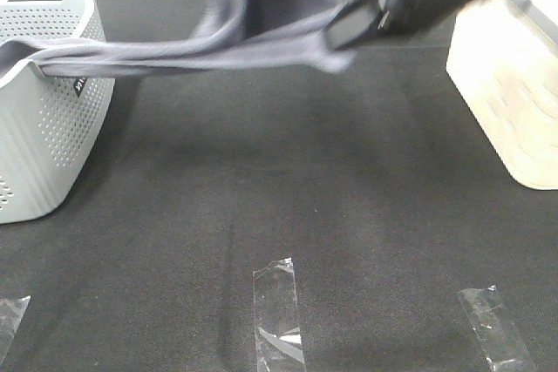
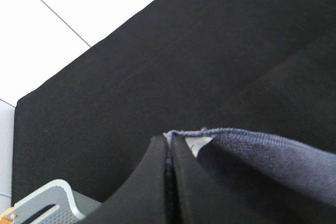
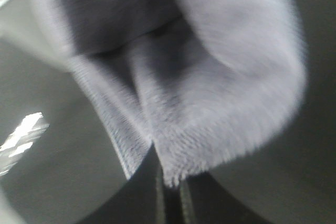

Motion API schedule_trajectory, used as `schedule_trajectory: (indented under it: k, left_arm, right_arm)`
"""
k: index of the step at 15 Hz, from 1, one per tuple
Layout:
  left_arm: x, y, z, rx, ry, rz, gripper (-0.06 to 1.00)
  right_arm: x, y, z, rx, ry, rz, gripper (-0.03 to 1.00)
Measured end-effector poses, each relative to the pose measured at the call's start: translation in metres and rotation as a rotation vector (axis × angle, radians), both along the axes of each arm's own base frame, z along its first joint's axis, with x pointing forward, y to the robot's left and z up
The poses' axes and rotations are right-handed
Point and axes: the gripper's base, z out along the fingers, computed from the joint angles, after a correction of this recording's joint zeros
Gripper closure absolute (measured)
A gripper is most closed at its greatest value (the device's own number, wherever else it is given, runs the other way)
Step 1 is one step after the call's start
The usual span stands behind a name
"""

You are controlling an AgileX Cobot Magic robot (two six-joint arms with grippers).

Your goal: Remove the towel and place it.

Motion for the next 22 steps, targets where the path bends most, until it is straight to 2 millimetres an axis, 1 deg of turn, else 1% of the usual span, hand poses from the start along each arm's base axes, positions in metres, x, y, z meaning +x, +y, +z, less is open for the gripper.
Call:
schedule_trajectory:
  k: [1,2,3,4,5,6,7,8,9,10,11,12,13,15,16,18,20,21,22]
  left_arm:
    - [0.014,0.012,0.002,-0.036,-0.039,0.008,0.94]
    - [0.017,0.014,0.003,-0.047,-0.052,0.008,0.94]
    - [0.021,0.02,0.008,-0.072,-0.089,0.004,0.94]
    - [0.02,0.026,0.021,-0.102,-0.137,-0.006,0.94]
    - [0.015,0.029,0.035,-0.126,-0.185,-0.016,0.94]
    - [0.012,0.031,0.042,-0.139,-0.207,-0.021,0.94]
    - [0.0,0.039,0.071,-0.179,-0.301,-0.035,0.94]
    - [-0.009,0.046,0.09,-0.196,-0.357,-0.032,0.94]
    - [-0.016,0.053,0.106,-0.197,-0.409,-0.019,0.94]
    - [-0.022,0.059,0.118,-0.194,-0.448,-0.007,0.94]
    - [-0.025,0.062,0.122,-0.188,-0.459,0.004,0.94]
    - [-0.025,0.062,0.12,-0.18,-0.44,0.018,0.94]
    - [-0.023,0.062,0.114,-0.171,-0.393,0.041,0.94]
    - [-0.014,0.059,0.095,-0.14,-0.288,0.088,0.94]
    - [-0.007,0.055,0.081,-0.111,-0.232,0.112,0.94]
    - [0.007,0.05,0.052,-0.041,-0.112,0.173,0.94]
    - [0.026,0.043,0.016,0.038,0.001,0.228,0.94]
    - [0.037,0.04,-0.003,0.066,0.039,0.242,0.94]
    - [0.055,0.04,-0.03,0.078,0.105,0.257,0.94]
  right_arm:
    - [0.011,-0.009,0.028,-0.098,-0.01,-0.112,0.97]
    - [0.014,-0.012,0.036,-0.143,-0.029,-0.138,0.97]
    - [0.019,-0.02,0.058,-0.206,-0.07,-0.205,0.97]
    - [0.023,-0.029,0.091,-0.257,-0.144,-0.283,0.97]
    - [0.025,-0.033,0.113,-0.277,-0.206,-0.321,0.97]
    - [0.024,-0.038,0.136,-0.281,-0.281,-0.35,0.97]
    - [0.022,-0.041,0.157,-0.278,-0.342,-0.373,0.97]
    - [0.019,-0.044,0.176,-0.269,-0.407,-0.392,0.97]
    - [0.017,-0.047,0.192,-0.265,-0.462,-0.41,0.97]
    - [0.013,-0.05,0.205,-0.258,-0.508,-0.422,0.97]
    - [0.01,-0.05,0.211,-0.267,-0.528,-0.41,0.97]
    - [0.008,-0.051,0.21,-0.291,-0.515,-0.394,0.97]
    - [0.007,-0.051,0.207,-0.313,-0.484,-0.377,0.97]
    - [0.012,-0.047,0.193,-0.35,-0.402,-0.347,0.97]
    - [0.018,-0.044,0.182,-0.373,-0.34,-0.33,0.97]
    - [0.034,-0.037,0.153,-0.434,-0.217,-0.297,0.97]
    - [0.053,-0.031,0.124,-0.485,-0.13,-0.274,0.97]
    - [0.066,-0.027,0.105,-0.518,-0.087,-0.271,0.97]
    - [0.076,-0.025,0.091,-0.543,-0.063,-0.273,0.97]
